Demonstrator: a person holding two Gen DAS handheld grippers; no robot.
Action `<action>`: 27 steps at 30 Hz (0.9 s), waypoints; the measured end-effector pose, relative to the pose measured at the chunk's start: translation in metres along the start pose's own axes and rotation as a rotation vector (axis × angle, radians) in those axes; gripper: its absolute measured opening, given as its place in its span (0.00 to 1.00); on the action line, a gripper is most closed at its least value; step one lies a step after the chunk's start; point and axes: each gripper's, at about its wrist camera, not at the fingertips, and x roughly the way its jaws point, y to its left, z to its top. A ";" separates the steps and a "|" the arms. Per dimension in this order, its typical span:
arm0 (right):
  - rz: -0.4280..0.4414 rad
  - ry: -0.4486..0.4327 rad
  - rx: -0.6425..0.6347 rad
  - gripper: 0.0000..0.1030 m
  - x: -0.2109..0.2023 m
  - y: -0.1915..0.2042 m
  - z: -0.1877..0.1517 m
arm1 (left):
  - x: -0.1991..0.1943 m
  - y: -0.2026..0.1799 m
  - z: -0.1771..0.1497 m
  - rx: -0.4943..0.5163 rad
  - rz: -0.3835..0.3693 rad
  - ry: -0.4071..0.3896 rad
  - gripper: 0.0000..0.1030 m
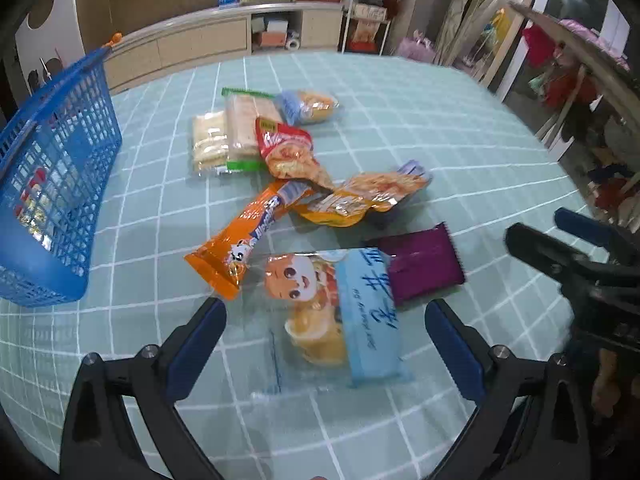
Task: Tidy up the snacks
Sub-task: 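Reach the left gripper to the blue Dan Huang Su pouch and close, then close the right gripper on the purple pouch while left holds the blue pouch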
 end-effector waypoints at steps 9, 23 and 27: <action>0.016 0.034 0.014 0.92 0.020 -0.010 0.008 | 0.028 0.005 0.011 -0.003 0.029 0.056 0.96; 0.033 0.092 0.022 0.92 0.031 -0.012 0.006 | 0.036 0.000 0.011 -0.006 0.019 0.075 0.61; 0.038 0.103 0.013 0.92 0.030 -0.007 0.008 | 0.028 0.008 0.006 -0.031 0.004 0.076 0.61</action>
